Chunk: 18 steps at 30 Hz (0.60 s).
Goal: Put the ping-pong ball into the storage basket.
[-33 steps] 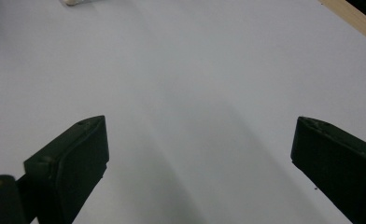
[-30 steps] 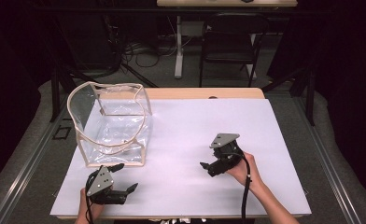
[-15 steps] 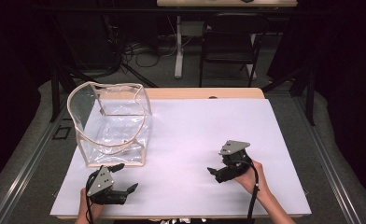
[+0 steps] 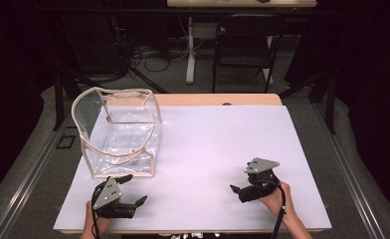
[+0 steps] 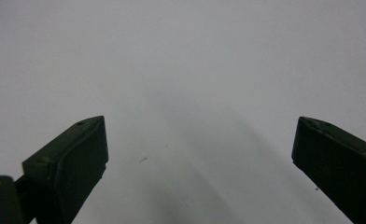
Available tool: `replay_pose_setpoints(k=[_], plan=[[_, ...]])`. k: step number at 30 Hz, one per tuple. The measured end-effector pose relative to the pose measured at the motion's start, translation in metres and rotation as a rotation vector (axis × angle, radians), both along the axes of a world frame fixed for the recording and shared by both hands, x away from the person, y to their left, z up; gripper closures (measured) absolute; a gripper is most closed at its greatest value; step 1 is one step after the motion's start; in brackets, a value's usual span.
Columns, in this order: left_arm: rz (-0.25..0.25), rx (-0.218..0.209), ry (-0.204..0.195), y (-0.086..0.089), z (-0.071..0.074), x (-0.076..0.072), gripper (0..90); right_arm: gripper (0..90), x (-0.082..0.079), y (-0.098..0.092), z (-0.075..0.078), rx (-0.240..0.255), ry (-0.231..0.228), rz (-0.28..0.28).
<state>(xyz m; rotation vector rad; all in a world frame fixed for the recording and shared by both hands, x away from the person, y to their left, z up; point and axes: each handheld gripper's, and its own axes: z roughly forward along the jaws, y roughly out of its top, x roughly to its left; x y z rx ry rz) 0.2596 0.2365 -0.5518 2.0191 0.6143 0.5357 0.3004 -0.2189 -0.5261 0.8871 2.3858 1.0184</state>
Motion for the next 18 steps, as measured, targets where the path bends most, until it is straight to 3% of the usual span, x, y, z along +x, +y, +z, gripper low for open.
replay_pose_setpoints(k=[11, 18], plan=[[-0.002, 0.003, 0.002, -0.001, 0.000, 0.000, 16.2, 0.2, -0.017, -0.009, -0.009, 0.020, -0.021, -0.034], [-0.005, 0.008, 0.006, -0.001, 0.000, 0.001, 16.2, 0.0, -0.021, -0.011, -0.016, 0.004, -0.014, -0.054]])
